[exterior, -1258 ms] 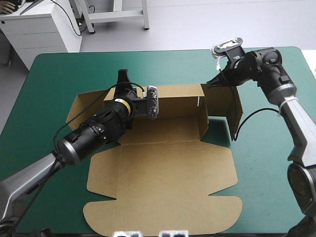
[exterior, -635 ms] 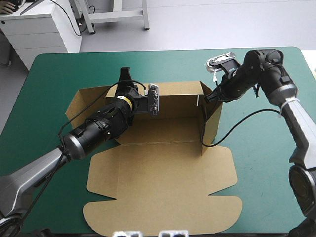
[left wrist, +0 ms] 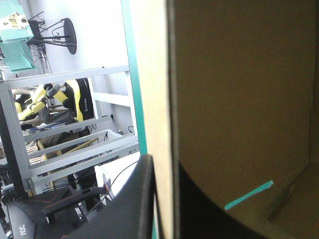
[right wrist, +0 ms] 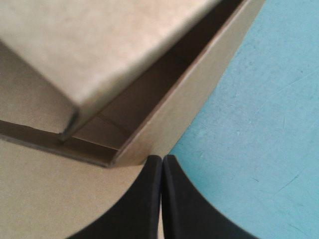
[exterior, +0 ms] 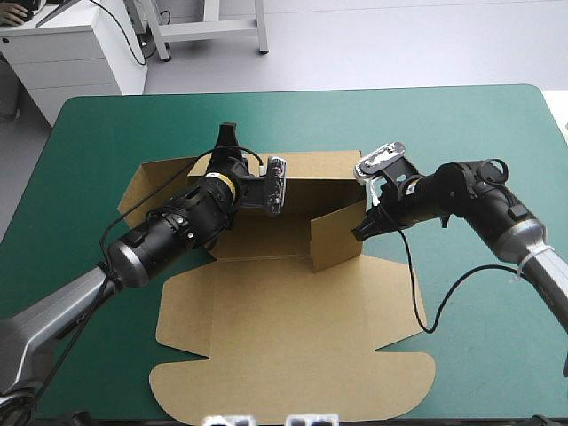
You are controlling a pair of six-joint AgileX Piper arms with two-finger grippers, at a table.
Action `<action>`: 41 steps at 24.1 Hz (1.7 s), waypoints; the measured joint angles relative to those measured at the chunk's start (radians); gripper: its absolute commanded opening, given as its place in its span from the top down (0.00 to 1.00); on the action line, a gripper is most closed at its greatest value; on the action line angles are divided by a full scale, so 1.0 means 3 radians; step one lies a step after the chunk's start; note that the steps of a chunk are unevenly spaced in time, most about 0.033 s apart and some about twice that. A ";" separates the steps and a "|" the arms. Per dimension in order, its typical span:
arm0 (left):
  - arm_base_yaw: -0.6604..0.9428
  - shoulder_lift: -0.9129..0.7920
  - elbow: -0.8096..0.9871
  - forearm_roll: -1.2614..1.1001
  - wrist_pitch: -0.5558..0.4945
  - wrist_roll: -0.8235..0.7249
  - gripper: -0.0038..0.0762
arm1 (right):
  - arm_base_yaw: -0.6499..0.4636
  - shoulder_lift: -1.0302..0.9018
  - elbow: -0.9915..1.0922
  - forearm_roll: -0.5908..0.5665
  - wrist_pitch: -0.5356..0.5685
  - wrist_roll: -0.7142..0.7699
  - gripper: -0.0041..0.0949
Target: Fold the box
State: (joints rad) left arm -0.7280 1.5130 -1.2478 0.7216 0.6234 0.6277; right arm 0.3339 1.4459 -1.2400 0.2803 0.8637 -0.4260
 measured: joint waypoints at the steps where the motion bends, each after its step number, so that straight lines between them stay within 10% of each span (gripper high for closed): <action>1: 0.0000 -0.0011 0.0025 -0.0013 -0.0008 0.0025 0.94 | 0.0006 -0.0028 0.0048 0.0027 -0.0061 -0.0025 0.97; 6: 0.0000 -0.0029 0.0085 -0.0052 -0.0050 0.0120 0.96 | 0.0006 -0.0054 0.0098 0.0170 -0.0095 -0.0304 0.93; 13: 0.0028 -0.0052 0.0087 -0.0252 -0.0114 0.0062 0.96 | 0.0006 -0.0057 0.0091 0.0255 -0.0041 -0.0645 0.62; 41: 0.0062 0.0011 0.0334 -0.0144 -0.0496 -0.0126 0.96 | 0.0022 -0.0237 0.0070 0.0078 0.0177 -0.0286 0.52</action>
State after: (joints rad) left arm -0.7093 1.5164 -1.1477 0.6783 0.4747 0.5900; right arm 0.3404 1.3747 -1.2190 0.3038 0.9167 -0.5117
